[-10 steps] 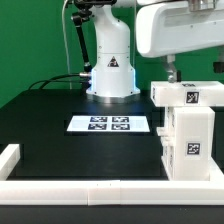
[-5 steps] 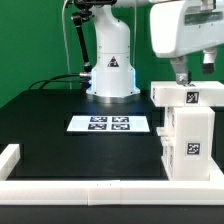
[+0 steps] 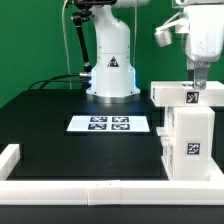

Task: Assemble cabinet

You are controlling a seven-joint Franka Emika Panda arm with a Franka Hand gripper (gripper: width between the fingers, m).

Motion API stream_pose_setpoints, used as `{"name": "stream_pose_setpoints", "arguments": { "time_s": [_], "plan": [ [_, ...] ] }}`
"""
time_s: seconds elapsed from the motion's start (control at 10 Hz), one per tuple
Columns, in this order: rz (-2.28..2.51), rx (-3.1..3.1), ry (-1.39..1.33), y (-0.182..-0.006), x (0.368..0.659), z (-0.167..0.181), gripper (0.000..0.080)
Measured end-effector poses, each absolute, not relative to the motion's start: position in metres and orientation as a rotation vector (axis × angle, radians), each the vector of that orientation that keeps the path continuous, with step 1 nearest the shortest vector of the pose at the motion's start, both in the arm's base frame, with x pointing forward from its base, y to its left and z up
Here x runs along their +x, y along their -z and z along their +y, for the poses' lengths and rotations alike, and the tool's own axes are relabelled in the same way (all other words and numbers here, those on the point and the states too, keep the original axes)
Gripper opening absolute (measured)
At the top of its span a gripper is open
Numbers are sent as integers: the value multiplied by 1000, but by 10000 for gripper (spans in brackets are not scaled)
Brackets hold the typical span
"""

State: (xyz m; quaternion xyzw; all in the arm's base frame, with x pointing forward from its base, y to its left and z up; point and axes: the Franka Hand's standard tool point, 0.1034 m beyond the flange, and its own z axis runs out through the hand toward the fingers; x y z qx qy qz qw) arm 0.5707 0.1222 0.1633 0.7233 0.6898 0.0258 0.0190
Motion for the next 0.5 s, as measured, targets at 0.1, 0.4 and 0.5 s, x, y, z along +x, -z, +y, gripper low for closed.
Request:
{"name": "stream_pose_setpoints", "arguments": {
  "time_s": [0.1,0.4,0.5],
  "plan": [
    [2170,2216,-84,-158,570,121,797],
    [2158,2243,-68,-146,568,119,785],
    [2152,2249,-68,-146,568,119,785]
  ]
}}
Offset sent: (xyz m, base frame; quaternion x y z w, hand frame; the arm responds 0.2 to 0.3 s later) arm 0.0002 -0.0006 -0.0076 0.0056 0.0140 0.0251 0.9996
